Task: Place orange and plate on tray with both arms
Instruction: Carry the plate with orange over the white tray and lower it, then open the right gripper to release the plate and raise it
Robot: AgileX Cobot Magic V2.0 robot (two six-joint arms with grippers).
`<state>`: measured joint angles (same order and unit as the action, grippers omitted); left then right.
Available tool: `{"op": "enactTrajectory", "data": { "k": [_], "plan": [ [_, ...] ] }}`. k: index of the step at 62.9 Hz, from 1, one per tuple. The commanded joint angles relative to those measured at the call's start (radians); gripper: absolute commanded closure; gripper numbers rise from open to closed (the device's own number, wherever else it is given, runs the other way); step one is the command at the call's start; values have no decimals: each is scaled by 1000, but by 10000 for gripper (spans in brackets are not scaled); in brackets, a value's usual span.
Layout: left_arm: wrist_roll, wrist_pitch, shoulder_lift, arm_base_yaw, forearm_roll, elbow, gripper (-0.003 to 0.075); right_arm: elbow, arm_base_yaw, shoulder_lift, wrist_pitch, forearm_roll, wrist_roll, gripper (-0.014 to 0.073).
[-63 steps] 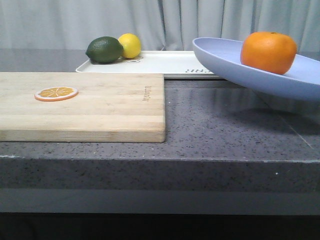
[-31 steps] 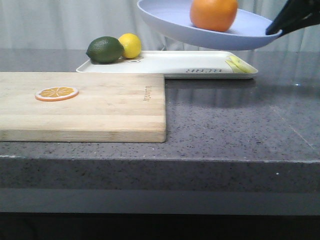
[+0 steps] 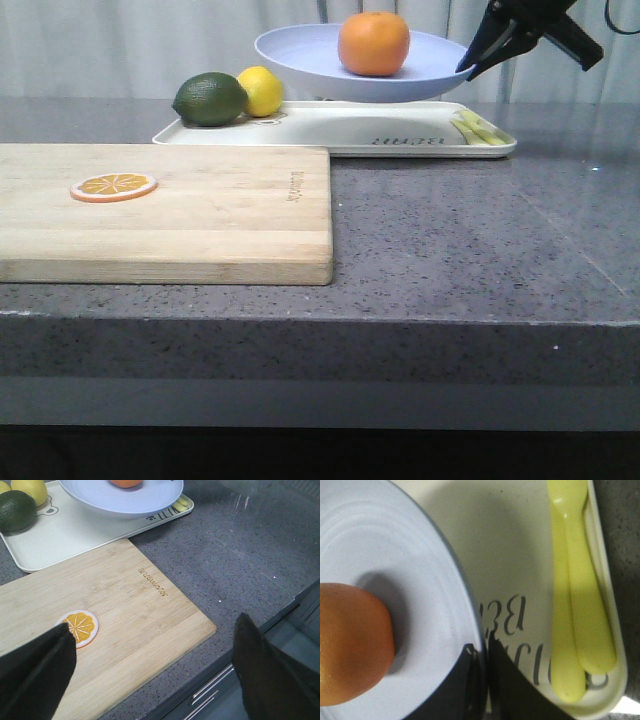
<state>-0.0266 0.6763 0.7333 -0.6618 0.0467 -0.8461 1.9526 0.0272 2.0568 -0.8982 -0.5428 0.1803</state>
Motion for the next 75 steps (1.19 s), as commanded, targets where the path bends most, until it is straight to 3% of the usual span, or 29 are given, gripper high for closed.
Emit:
{"op": "enactTrajectory", "data": {
  "k": [1,16,34,75],
  "plan": [
    [7,-75,-2,5,13,-25,101,127,9,2,20,-35,26,711],
    [7,-75,-2,5,13,-25,101,269,26,115,-33,-33,41,711],
    [7,-75,-2,5,13,-25,101,270,26,119,11,54,48,711],
    [7,-75,-2,5,13,-25,101,270,26,119,2,53,48,708]
  ]
}}
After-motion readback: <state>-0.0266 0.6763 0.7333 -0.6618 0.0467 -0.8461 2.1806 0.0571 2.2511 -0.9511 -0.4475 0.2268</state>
